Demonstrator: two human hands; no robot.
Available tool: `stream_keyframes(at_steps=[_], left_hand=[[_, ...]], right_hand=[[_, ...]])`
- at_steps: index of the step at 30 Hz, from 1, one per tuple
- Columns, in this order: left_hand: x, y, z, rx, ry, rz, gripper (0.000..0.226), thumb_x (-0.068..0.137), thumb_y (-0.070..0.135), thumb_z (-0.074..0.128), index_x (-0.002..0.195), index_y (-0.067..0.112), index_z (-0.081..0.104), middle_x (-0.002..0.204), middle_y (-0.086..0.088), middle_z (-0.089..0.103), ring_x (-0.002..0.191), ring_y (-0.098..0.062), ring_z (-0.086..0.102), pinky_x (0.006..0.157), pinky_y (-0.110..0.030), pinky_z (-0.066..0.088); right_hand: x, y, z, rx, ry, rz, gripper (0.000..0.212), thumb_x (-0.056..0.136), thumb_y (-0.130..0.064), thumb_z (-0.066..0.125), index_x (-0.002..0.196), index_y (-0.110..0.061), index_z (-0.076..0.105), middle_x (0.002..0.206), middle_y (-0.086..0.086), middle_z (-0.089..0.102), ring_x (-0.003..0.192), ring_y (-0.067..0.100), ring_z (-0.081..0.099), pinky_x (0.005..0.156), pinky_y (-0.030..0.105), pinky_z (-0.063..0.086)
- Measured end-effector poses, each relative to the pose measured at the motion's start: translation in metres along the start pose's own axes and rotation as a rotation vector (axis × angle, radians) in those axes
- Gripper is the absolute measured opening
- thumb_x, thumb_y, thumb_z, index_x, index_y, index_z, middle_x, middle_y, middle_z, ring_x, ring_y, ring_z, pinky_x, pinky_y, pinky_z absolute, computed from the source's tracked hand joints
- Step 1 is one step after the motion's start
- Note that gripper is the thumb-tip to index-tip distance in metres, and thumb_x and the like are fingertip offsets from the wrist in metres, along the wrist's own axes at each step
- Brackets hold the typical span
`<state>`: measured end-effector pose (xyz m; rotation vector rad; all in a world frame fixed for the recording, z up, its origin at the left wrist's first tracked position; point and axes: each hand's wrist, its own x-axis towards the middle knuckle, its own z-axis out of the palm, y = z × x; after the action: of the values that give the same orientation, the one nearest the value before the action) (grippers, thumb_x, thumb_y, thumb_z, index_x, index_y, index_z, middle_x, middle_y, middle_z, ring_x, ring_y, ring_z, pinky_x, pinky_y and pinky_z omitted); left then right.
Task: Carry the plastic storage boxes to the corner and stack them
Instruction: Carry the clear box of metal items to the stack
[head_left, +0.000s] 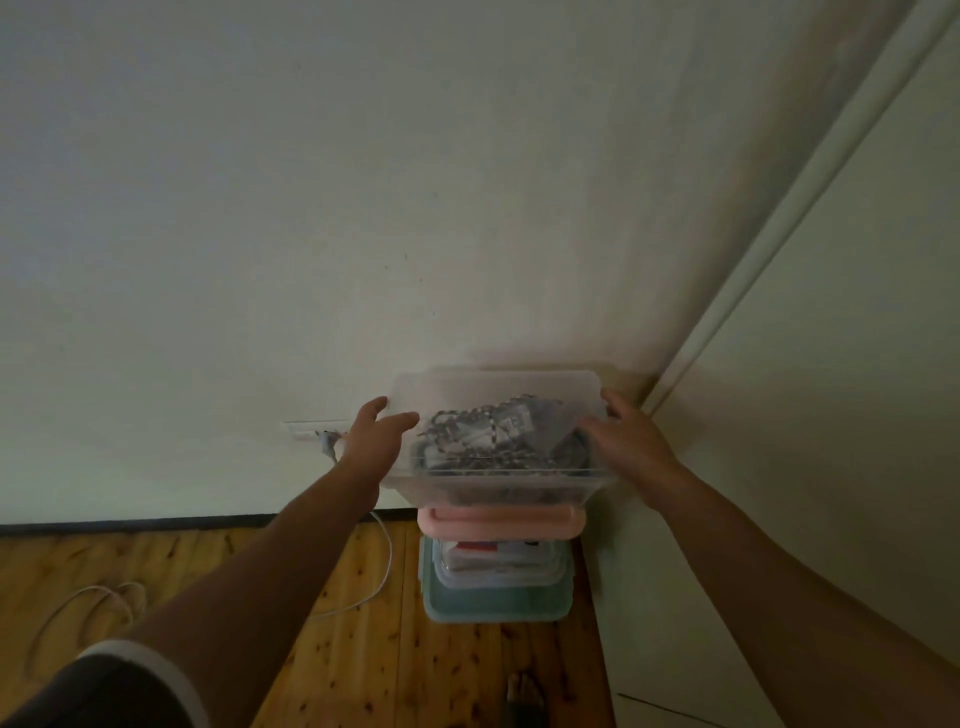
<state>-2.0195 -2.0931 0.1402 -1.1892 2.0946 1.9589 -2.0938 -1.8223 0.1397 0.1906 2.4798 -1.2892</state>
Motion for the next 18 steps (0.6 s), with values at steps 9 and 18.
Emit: stream_keyframes(at_steps=[9,18], left_hand=[[0.017,-0.013,0.008,-0.012,0.004,-0.034,0.062,0.088,0.021,0.065,0.144,0.019,0.039,0.136,-0.012,0.049,0.109,-0.027,0.052,0.091,-0.04,0.046],[0.024,-0.022,0.01,-0.037,-0.013,-0.08,0.063,0.089,0.021,0.065,0.145,0.018,0.037,0.131,-0.01,0.05,0.103,-0.023,0.05,0.083,-0.034,0.043]], right_hand=[[0.015,0.013,0.008,-0.034,-0.024,0.042,0.064,0.09,-0.039,0.06,0.148,-0.027,0.036,0.15,0.003,0.042,0.132,0.023,0.045,0.104,0.035,0.039],[0.019,0.015,0.013,-0.031,-0.058,0.07,0.053,0.091,-0.036,0.057,0.143,-0.029,0.044,0.142,0.0,0.051,0.122,0.023,0.052,0.1,0.042,0.045]])
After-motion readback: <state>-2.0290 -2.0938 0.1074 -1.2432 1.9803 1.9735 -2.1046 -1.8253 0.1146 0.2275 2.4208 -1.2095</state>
